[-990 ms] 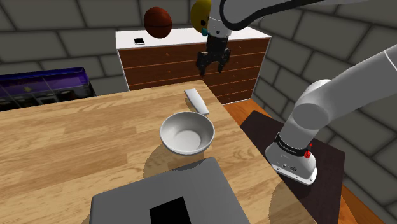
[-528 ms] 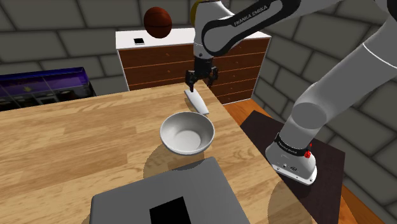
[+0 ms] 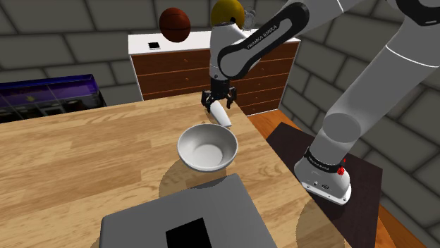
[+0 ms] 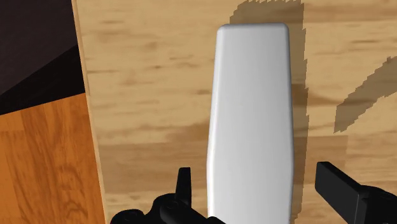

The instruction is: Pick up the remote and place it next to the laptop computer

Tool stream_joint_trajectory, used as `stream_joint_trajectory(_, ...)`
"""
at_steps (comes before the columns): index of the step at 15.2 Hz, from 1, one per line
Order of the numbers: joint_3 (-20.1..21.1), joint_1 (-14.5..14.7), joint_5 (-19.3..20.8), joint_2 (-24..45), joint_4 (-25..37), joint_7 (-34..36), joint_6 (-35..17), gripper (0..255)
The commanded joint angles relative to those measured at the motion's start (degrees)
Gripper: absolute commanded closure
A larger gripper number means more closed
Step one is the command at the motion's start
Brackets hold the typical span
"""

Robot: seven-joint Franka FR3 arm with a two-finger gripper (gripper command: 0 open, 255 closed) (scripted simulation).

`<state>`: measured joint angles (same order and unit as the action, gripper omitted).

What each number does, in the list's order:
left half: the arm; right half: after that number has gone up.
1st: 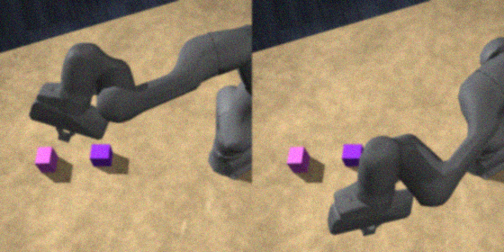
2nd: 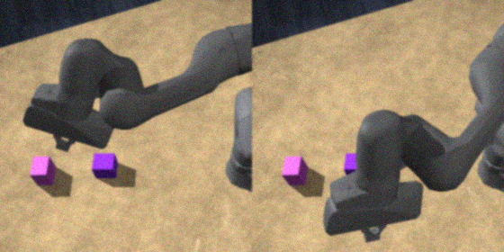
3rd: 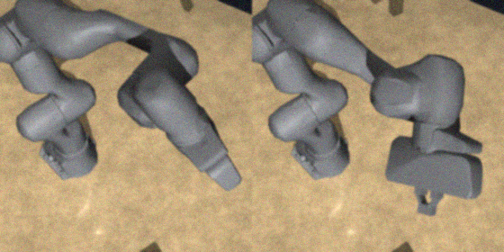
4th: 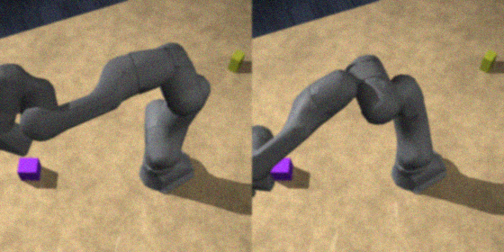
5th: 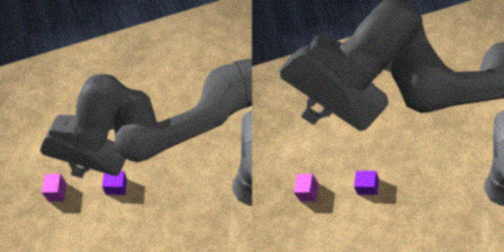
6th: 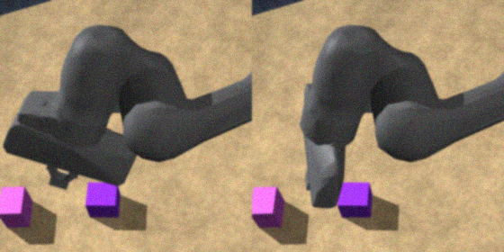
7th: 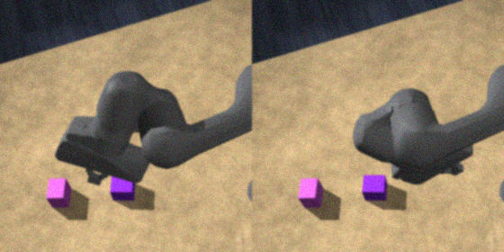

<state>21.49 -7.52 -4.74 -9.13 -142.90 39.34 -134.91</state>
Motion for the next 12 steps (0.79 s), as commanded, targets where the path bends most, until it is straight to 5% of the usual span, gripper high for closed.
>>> stream_joint_trajectory(1,0.25,-0.1,0.56,1.46,-0.44,0.54,-1.87,0)
stream_joint_trajectory(10,0.29,-0.12,0.71,1.82,-0.59,0.65,-2.36,0)
stream_joint_trajectory(11,0.29,-0.12,0.71,1.82,-0.59,0.65,-2.36,255)
stream_joint_trajectory(12,0.29,-0.12,0.71,1.82,-0.59,0.65,-2.36,255)
